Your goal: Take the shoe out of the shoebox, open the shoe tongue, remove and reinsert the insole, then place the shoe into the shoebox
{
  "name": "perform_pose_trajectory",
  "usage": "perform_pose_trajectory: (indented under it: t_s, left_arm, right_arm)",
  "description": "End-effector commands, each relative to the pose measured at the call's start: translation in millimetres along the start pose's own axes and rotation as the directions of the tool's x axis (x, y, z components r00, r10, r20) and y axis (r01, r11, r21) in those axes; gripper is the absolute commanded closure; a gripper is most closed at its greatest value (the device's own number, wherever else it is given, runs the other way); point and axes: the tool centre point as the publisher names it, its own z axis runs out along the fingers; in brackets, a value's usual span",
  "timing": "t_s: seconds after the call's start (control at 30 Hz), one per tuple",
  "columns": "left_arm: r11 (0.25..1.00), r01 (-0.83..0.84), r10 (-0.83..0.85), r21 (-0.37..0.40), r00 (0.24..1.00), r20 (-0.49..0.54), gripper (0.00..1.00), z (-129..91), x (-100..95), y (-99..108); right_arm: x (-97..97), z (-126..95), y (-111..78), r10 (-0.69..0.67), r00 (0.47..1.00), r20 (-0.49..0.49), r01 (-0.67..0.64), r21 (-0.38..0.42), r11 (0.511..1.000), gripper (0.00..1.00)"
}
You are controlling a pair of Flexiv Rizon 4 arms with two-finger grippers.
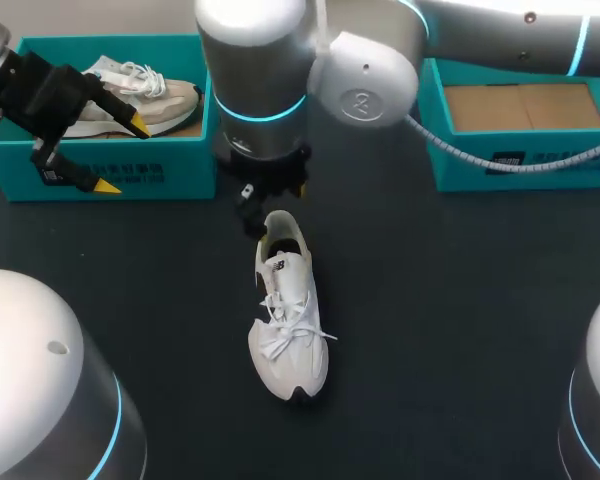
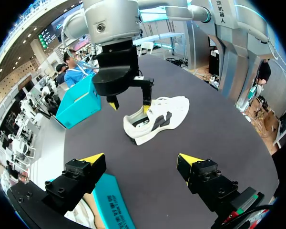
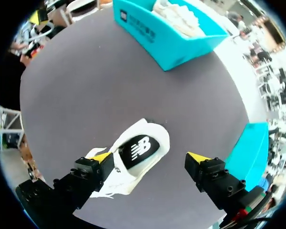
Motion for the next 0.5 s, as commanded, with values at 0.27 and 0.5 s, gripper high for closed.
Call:
perform_pose_trajectory:
  t_s: [0.27, 0.5]
  left_arm:
    - [1.000, 0.000, 0.000, -0.003, 1.000, -0.001, 0.00, -1, 0.6, 0]
    - [1.000, 0.000, 0.000, -0.003, 1.000, -0.001, 0.00, -1, 0.6, 0]
  right_arm:
    - [-17.0, 44, 12.1, -0.564, 0.826, 0.007, 0.561, 0.100, 0.822, 0.00]
    - [-32.0, 62, 10.0, -0.598, 0.801, 0.025, 0.593, 0.106, 0.798, 0.00]
